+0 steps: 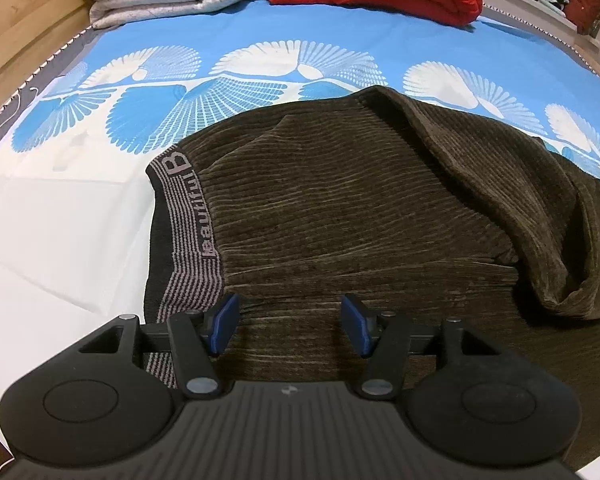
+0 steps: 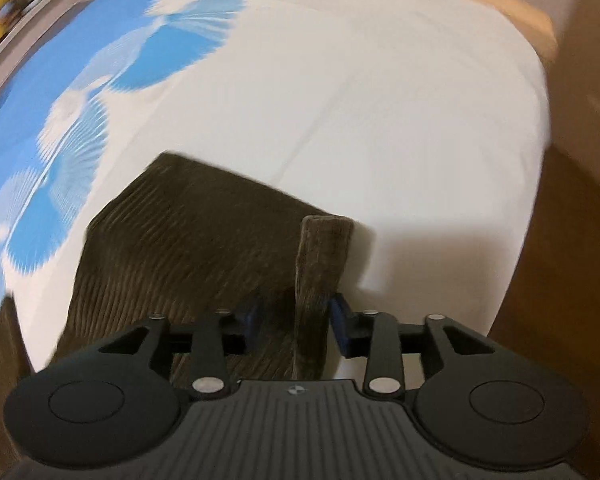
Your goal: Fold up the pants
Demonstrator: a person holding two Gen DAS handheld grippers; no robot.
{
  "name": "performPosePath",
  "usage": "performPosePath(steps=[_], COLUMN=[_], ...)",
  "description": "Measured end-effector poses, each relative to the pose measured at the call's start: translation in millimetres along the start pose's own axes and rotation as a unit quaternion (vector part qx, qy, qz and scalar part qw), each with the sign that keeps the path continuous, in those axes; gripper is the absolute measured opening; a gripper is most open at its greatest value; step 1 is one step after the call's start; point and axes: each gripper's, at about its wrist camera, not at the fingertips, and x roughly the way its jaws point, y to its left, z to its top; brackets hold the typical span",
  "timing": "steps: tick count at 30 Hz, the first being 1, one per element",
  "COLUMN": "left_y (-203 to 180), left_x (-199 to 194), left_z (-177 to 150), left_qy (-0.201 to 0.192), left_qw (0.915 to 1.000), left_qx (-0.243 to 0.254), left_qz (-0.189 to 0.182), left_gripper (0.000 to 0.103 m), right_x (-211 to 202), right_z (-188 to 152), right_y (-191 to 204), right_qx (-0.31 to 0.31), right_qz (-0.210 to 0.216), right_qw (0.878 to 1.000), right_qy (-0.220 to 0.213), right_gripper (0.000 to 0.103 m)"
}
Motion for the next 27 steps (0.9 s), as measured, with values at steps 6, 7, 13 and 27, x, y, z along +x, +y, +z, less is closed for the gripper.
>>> performPosePath(steps=[6, 7, 13, 27], left_y=[2, 2, 2, -14], left_x=[3, 3, 5, 10], left_z=[0, 0, -2, -14], left_qy=[0.002, 0.002, 0.004, 0.050], left_qw=[1.0000, 0.9999, 0.9997, 0.9958], left_qx=[0.006, 0.007, 0.018, 0.040], left_qz=[0.006, 0.007, 0.015, -0.065], left_gripper=[0.062, 0.062, 0.062, 0.062], right_x=[16, 20, -1, -22], right_z=[6, 9, 22, 10], right_y=[-9, -11, -12, -10], right_qx=[0.023, 0.022, 0.005, -0.011], right_qz=[-0.027, -0.032, 0.028, -0.068], right_qw=[0.999, 0.999, 0.998, 0.993], right_qy=[0.001, -0.001, -0.064, -0.095], right_gripper=[0.049, 0.049, 0.019, 0.030])
